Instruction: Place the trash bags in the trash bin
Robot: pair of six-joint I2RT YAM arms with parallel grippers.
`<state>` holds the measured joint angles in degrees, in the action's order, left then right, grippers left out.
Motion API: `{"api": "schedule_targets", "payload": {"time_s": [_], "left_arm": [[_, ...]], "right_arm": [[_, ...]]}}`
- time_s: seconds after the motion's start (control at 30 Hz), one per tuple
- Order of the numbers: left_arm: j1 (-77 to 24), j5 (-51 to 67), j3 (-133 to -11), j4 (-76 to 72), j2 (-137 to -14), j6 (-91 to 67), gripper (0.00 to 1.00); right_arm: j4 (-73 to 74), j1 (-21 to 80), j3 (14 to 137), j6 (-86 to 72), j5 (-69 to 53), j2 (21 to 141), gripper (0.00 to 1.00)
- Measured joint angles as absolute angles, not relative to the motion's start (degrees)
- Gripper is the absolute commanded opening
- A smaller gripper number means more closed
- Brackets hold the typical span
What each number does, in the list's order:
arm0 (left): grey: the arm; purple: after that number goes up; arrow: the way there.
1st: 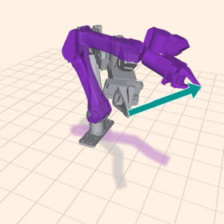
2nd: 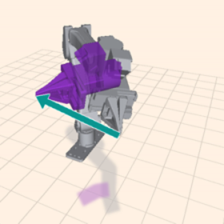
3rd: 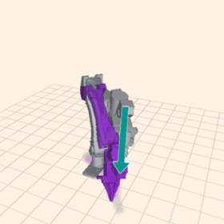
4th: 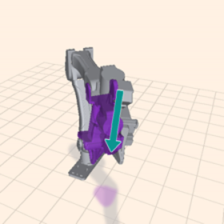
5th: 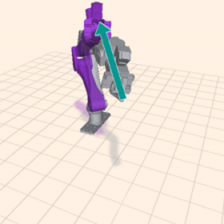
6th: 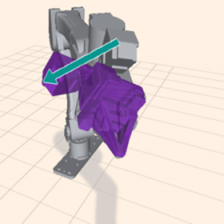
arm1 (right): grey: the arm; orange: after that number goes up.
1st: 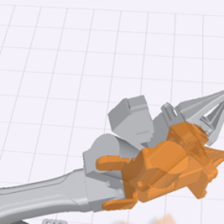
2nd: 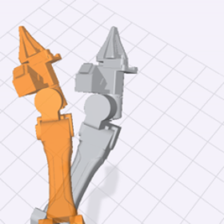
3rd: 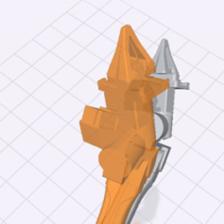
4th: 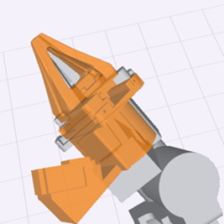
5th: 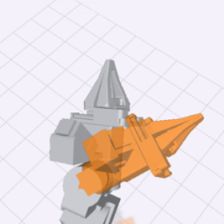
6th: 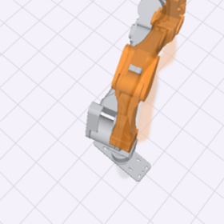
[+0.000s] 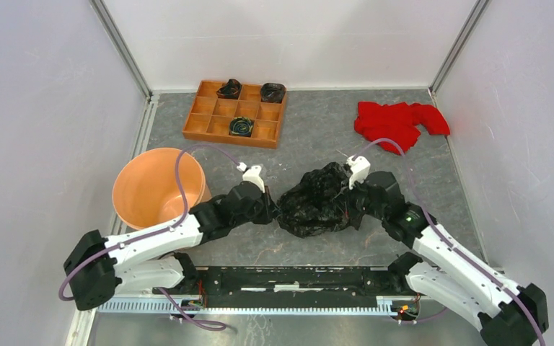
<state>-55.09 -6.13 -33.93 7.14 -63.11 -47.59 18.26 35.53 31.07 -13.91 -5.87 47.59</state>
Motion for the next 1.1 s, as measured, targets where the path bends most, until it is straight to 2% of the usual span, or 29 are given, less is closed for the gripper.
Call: {"api": "schedule_targets", "payload": {"time_s": [0.1, 0.33, 0.47, 0.57, 0.83, 1.0, 1.1], "left_arm": [[-55.09, -11.92, -38.61, 13.93, -60.05, -45.45, 0.06], [-55.09, -24.01, -47.88, 23.92, -49.21, -40.77, 0.08], [-55.09, -28.47, -50.33, 26.37, -41.6, -38.87, 0.08], [-55.09, -30.22, -50.63, 27.92, -37.36, -37.67, 0.02], [-55.09, -29.47, -51.64, 30.81, -37.15, -33.45, 0.02], [-55.09, -27.7, -53.82, 31.66, -37.78, -30.06, 0.02], [-55.09, -26.55, -56.62, 31.81, -39.38, -28.51, 0.02]], "right_arm": [[16.51, 32.71, 33.56, -15.2, -9.89, 45.65, 0.0], [2.17, 18.79, 43.7, -25.54, -31.09, 50.19, 0.0], [0.51, 17.43, 49.95, -26.96, -35.14, 50.68, 0.0], [1.83, 17.26, 52.69, -25.26, -34.35, 49.74, 0.0], [10.11, 16.8, 51.81, -19.11, -28.45, 47.94, 0.03], [1.85, 16.84, 44.38, -25.26, -38.5, 48.71, 0.04], [-4.51, 18.85, 41.39, -31.81, -43.46, 51.94, 0.14]]}}
